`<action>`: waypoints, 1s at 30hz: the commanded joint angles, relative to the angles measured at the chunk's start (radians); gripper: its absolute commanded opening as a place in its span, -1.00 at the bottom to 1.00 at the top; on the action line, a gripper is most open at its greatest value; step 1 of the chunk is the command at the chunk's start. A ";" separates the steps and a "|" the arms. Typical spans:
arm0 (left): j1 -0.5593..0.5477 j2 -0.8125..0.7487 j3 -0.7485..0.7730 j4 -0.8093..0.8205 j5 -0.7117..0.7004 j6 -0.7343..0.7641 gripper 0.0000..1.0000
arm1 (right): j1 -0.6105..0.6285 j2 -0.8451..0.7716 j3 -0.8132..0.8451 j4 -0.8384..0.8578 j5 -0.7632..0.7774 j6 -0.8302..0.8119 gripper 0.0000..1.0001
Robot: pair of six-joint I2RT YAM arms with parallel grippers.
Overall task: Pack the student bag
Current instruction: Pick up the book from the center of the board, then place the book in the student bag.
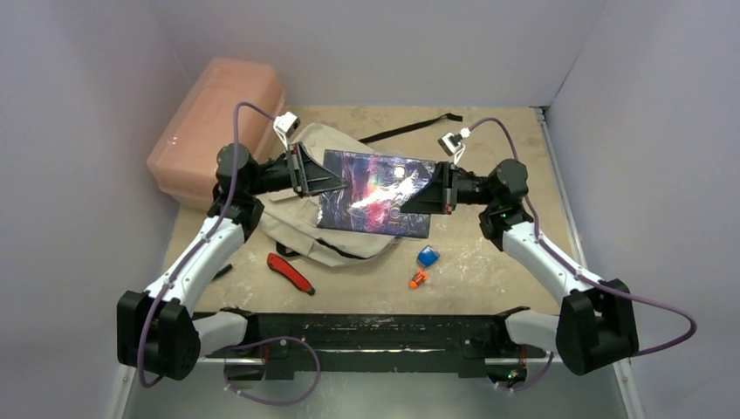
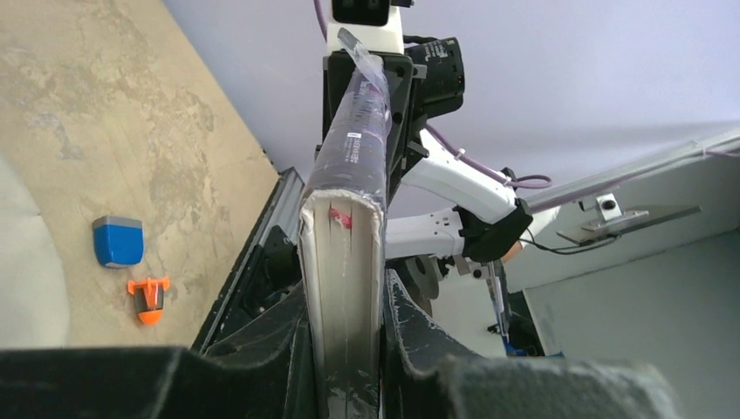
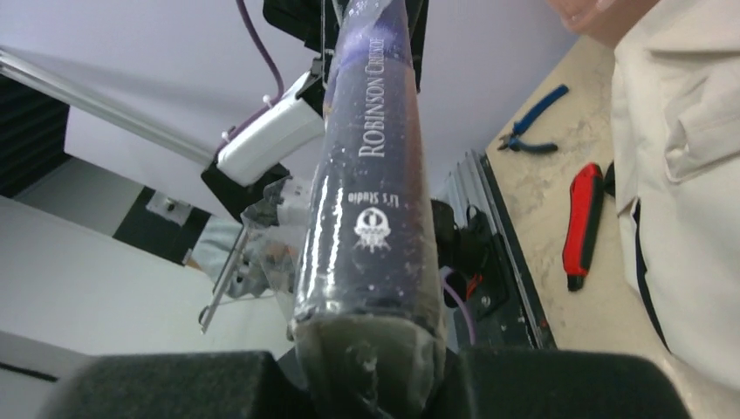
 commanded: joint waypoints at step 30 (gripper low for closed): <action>-0.797 0.462 0.545 -1.217 -1.513 0.968 0.68 | -0.231 -0.468 0.354 -1.324 1.513 -0.666 -1.00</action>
